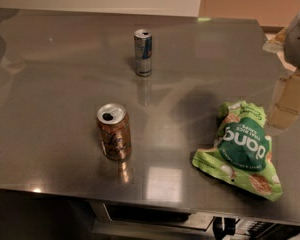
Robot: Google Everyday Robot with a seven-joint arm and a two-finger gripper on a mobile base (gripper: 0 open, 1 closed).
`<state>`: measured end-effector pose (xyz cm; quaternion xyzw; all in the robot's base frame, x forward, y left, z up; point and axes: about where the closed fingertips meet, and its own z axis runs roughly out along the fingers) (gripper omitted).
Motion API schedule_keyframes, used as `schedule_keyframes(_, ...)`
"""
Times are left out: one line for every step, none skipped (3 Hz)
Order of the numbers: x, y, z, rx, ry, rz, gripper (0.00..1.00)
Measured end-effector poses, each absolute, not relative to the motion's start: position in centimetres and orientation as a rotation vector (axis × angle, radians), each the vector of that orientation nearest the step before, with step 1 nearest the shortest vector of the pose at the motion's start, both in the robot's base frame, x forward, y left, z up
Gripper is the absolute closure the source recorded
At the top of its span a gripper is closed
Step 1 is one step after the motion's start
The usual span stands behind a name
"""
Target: Pick green rice chip bag
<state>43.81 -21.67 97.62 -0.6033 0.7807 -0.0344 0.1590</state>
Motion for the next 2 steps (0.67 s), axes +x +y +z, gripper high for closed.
schedule_keyframes(43.81,-21.66,97.62,-1.725,2.232,-0.098,0.00)
schedule_keyframes(43.89,-21.55,97.57,-1.752,2.213,-0.095,0.00)
